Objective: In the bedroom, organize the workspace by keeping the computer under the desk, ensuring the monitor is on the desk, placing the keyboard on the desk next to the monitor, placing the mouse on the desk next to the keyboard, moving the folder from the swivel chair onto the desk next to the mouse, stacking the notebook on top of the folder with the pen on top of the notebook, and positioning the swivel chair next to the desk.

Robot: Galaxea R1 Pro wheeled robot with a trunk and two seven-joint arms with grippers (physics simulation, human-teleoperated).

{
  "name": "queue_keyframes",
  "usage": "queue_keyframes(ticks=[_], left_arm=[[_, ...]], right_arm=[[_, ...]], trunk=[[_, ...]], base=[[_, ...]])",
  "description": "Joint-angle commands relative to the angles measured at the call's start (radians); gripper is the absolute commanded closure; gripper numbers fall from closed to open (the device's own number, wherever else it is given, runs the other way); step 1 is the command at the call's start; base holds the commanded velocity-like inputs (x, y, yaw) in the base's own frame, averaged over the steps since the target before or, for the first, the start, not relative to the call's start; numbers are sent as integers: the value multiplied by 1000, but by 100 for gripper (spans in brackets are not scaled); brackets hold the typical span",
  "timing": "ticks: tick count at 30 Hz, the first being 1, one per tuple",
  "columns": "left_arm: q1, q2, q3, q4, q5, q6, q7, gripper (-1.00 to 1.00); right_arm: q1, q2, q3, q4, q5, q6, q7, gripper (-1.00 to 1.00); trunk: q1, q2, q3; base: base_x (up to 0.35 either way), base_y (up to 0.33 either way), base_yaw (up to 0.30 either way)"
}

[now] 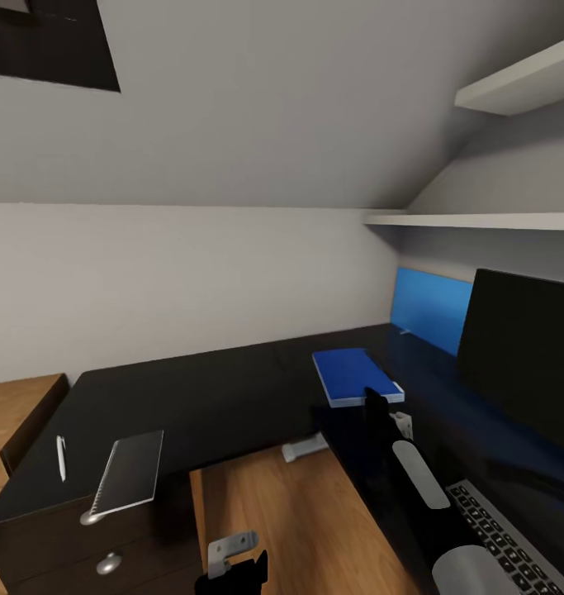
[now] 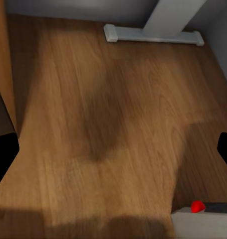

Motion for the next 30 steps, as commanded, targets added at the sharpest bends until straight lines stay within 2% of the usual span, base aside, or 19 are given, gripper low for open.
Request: queue_keyframes(ticks=[1,5,9,19,25,27,30], left_arm=[[-1,1,-2,-1,7,-6,4,-100],[-2,1,-2,-1,7,-6,3,-100],[-2,2,-2,-1,5,-6,4,-100],[-1,2,-2,-1,4,-6,7,-100],[-1,2,3,-6,5,-8,7,-100],[-1,1,3,-10,6,-9,10,-100],[-2,0,3,-12,6,-9,12,-100]], right_arm=[[-1,0,3,-1,-10,-9,-4,100],[-1,0,3,-1,-10,-9,-5,100],[0,0,3,-1,-9,-9,-5,100],[-1,3,10,0,-10,-9,-5,100],[-1,16,13,2,-6,-10,-5,100],[-1,18,14,4,-5,-24,-6,100],[-1,24,17,32,-5,-99,-5,100]], trunk=[[0,-1,-1],[0,-1,-1],[0,-1,-1],[0,-1,-1],[0,-1,-1],[0,-1,-1],[11,-22,-11]], base=[[-88,191,-175],[-80,268,-242],[-14,60,-167],[54,118,-18],[3,6,0],[0,1,0],[0,0,0]])
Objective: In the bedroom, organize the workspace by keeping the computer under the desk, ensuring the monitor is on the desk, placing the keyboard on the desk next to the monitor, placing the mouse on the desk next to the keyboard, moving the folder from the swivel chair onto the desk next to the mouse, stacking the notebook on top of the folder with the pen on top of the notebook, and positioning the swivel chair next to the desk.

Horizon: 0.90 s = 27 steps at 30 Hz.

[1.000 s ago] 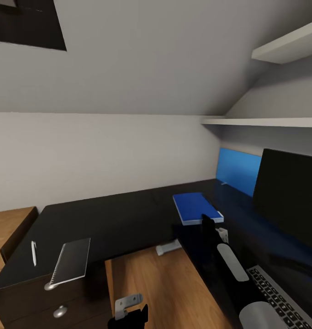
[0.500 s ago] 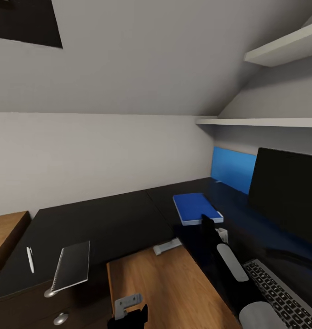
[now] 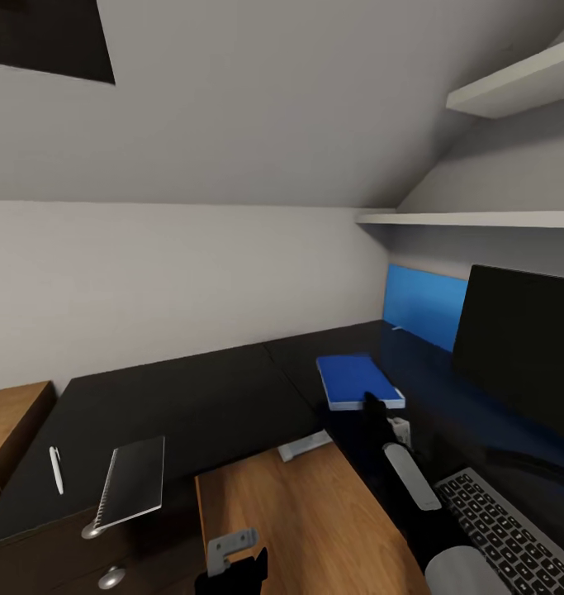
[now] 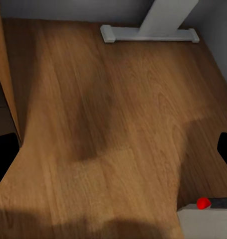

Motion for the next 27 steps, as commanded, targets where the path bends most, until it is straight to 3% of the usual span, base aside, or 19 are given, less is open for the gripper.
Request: queue_keyframes(ticks=[1,3,5,11,20,27], left_arm=[[-2,0,-2,-1,7,-7,4,-100],[-2,0,-2,-2,7,-7,4,-100],[-2,0,-3,-2,7,-7,4,-100],[-1,-1,-3,-2,7,-7,4,-100],[-1,-16,-3,1,6,-7,3,-100],[-2,-17,-7,3,8,-5,-1,-100]], right_arm=[[-1,13,4,13,-9,-36,-2,100],[-1,39,6,26,-7,-62,0,100],[-1,61,40,39,13,-94,1,100],[-1,69,111,44,47,-195,2,100],[-1,69,119,44,49,-204,0,100],[-1,66,113,41,47,-199,-11,100]], trunk=[[4,-8,-4],[12,-22,-11],[19,-36,-17],[42,-78,-36],[77,-141,-64],[77,-141,-64]], base=[[0,0,0],[0,0,0],[0,0,0],[0,0,0],[0,0,0],[0,0,0]])
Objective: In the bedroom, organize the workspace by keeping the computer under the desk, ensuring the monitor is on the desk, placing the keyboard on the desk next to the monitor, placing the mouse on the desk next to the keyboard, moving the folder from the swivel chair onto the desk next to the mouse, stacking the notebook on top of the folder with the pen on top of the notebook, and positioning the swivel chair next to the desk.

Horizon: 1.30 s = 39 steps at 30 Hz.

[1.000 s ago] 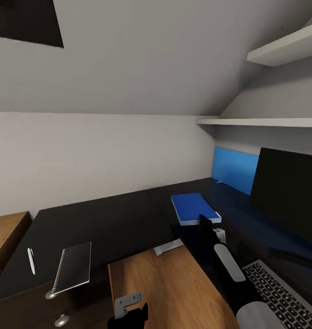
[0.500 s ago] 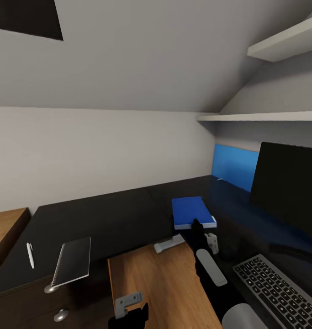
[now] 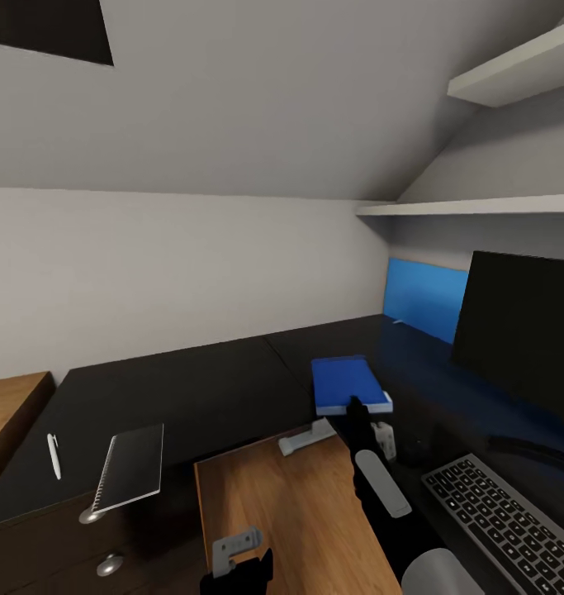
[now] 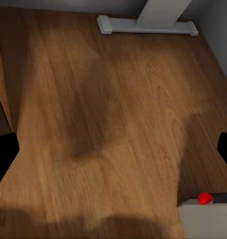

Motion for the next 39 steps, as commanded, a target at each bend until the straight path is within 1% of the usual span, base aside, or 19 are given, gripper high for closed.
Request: queue_keyframes(ticks=[1,4,6,9,13,16,21,27,29,32,39], left_arm=[[-1,1,-3,-1,7,-6,3,-100],[-1,1,-4,0,9,-6,3,-100],[-2,1,-6,2,10,-5,2,-100],[-1,1,-7,4,11,-5,2,-100],[-1,1,-7,41,6,-7,2,-100],[-1,1,-7,48,6,-6,2,-100],[-1,1,-7,51,6,-6,3,-100],[-1,2,-6,51,6,-7,3,-100],[-1,2,-6,51,6,-7,3,-100],[-1,2,-6,51,6,-7,3,-100],[-1,2,-6,51,6,-7,3,-100]], right_arm=[[-1,-1,3,-2,-7,-6,-15,100],[-1,-1,3,-4,-9,-4,-61,100],[-1,-2,0,-5,-10,-3,-78,100],[-1,-5,-4,-5,-11,-2,-83,100],[-1,-9,-7,-6,-10,-2,-85,100],[-1,-11,-7,-6,-10,-2,-86,100],[-1,-11,-7,-6,-10,-2,-86,100],[-1,-14,-6,-6,-10,7,-84,100],[-1,-25,-5,-6,-10,19,-84,100],[-1,-33,-5,-6,-10,24,-85,100],[-1,-36,-5,-6,-10,25,-85,100]], trunk=[[0,-1,-1],[0,-1,-1],[0,-1,-1],[0,-1,-1],[0,-1,-1],[0,-1,-1],[0,-1,-1],[0,-1,-1],[0,-1,-1],[0,-1,-1],[0,-1,-1]], base=[[0,0,0],[0,0,0],[0,0,0],[0,0,0],[76,-81,0],[103,-113,0],[13,-15,0],[1,-149,0],[0,-29,0],[0,-10,0],[4,-1,0]])
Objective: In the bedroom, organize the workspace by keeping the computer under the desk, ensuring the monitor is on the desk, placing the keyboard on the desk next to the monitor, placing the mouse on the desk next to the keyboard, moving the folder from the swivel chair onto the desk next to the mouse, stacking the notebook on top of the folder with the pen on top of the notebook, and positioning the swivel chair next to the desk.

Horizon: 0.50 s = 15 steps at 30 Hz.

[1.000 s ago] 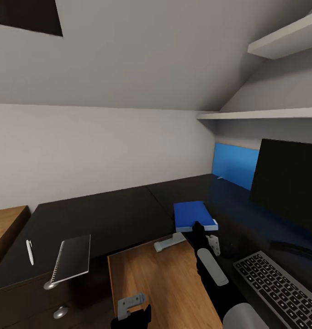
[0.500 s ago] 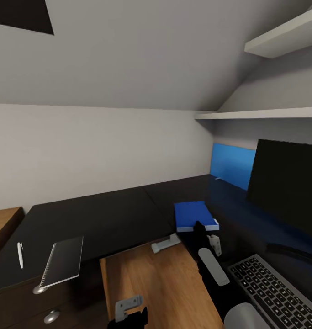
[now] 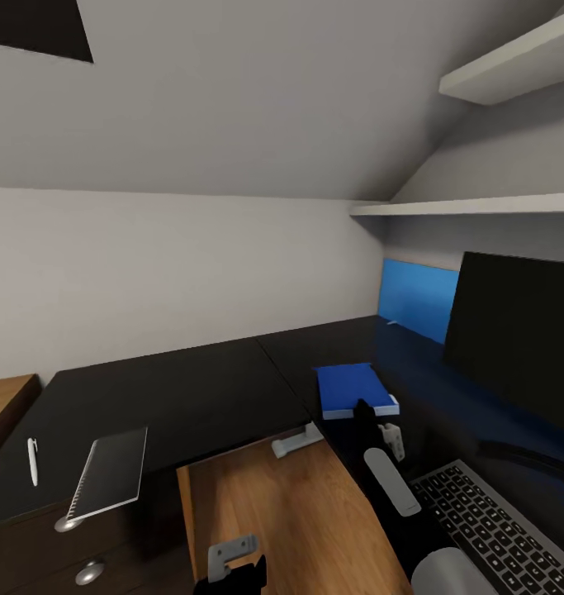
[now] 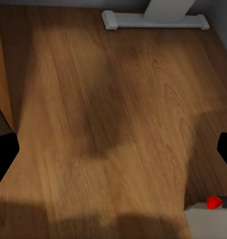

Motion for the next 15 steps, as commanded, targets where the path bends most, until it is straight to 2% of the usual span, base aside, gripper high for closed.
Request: queue_keyframes(ticks=[1,5,15], left_arm=[[-2,1,-3,-1,7,-7,4,-100],[-2,1,-3,-1,7,-6,4,-100],[-2,1,-2,-1,9,-5,4,-100]], right_arm=[[0,-1,2,13,-24,-13,-3,100],[-1,-1,2,13,-24,-13,-3,100],[-1,-1,3,13,-26,-1,0,100]], trunk=[[0,0,-1],[0,0,-1],[0,0,-1]], base=[[107,0,0],[176,0,0],[13,0,0]])
